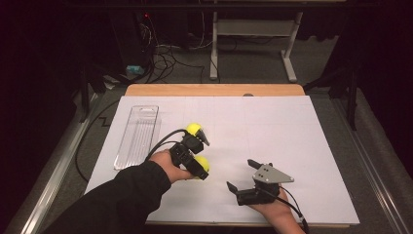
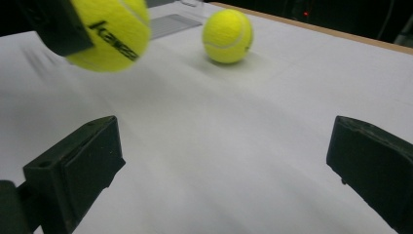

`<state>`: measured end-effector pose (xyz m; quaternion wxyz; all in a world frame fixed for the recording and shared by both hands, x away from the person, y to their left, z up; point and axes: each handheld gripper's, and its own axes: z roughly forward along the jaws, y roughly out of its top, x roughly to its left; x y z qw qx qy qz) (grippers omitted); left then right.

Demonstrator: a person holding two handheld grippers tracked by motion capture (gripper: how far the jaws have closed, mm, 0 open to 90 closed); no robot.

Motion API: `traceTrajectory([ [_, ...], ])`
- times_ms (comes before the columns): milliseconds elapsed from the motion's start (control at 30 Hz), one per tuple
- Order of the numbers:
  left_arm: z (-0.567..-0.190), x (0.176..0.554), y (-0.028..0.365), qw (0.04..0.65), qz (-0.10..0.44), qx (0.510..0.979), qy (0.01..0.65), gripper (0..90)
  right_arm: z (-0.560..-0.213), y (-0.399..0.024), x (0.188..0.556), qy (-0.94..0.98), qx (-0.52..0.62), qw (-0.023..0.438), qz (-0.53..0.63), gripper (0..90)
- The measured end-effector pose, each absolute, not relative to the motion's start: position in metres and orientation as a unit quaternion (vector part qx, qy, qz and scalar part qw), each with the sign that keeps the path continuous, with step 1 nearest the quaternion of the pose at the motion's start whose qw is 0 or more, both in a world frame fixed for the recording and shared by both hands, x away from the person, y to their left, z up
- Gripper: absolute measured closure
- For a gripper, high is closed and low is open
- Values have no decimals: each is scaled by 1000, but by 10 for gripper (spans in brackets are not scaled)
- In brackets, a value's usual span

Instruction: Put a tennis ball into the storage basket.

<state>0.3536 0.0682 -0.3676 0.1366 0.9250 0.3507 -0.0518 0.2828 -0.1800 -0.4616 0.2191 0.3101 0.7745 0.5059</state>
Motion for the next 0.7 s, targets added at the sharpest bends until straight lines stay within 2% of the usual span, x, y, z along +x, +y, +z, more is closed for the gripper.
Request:
traceTrajectory([
  [367, -368, 354, 92, 128, -44, 919, 371, 265, -461, -233, 281, 753, 359, 250, 492, 0],
  [700, -361, 353, 118, 114, -31, 915, 386, 265, -461, -253, 279, 743, 376, 261, 488, 0],
])
